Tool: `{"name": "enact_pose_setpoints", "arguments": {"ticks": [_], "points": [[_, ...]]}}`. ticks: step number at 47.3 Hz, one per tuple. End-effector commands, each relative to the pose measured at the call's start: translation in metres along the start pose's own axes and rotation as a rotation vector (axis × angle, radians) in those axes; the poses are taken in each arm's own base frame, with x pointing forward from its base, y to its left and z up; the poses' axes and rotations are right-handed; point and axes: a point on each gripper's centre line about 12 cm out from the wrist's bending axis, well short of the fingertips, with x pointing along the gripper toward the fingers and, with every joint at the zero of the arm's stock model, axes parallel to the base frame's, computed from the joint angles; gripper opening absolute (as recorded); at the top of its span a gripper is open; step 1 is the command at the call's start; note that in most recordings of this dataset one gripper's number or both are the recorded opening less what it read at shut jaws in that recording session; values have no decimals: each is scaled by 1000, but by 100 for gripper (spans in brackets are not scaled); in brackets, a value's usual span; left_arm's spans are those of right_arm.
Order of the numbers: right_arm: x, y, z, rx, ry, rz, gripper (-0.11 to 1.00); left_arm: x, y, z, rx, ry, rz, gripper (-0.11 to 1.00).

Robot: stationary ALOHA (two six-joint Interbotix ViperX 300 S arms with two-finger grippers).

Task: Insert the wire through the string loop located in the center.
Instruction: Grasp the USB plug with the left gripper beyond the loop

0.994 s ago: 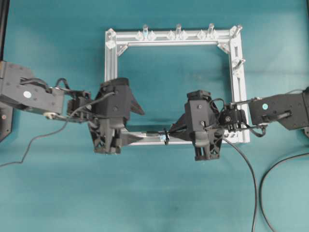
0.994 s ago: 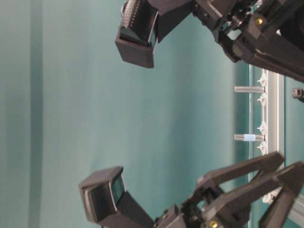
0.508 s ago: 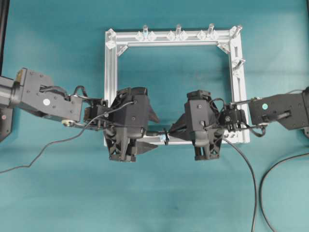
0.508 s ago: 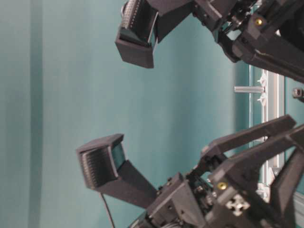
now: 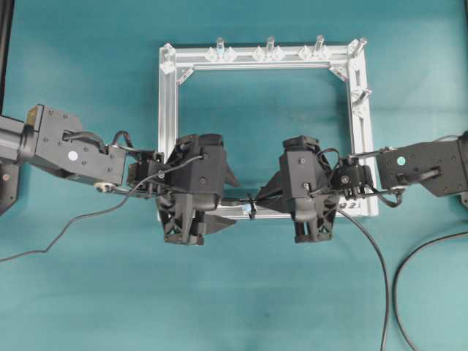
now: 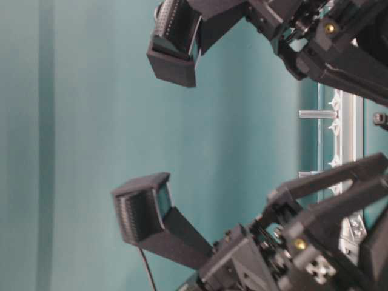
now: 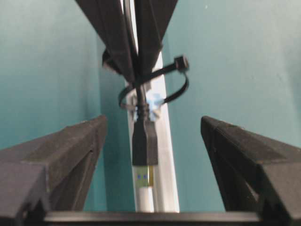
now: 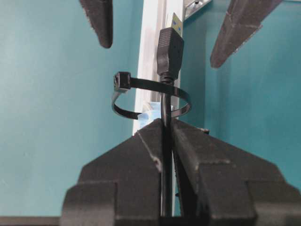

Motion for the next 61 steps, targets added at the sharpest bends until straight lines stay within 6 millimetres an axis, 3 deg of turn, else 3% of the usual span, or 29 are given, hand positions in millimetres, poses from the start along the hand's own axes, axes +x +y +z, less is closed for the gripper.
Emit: {"name": "enact_pose_setpoints", "arguments": {"ticks": [1,15,29,42,47,56,61], "points": [[-1,2,13,-2,-41,7,8,-3,-1,3,3,-14,-1,83],[-1,1,12,-2,-38,5,8,0,6,-3,-8,-5,11,83],[1,2,13,-2,-39,7,8,26,6,1,-17,10,12,82],[1,2,14,-3,-41,6,8,24,7,-10,-18,35,14,80],[1,2,14,-2,-41,6,8,22,7,-10,-21,35,14,67],[1,2,15,-3,-43,6,8,19,7,-7,-20,24,13,16],[1,1,14,-3,-40,6,8,18,7,-5,-18,19,13,14]]}}
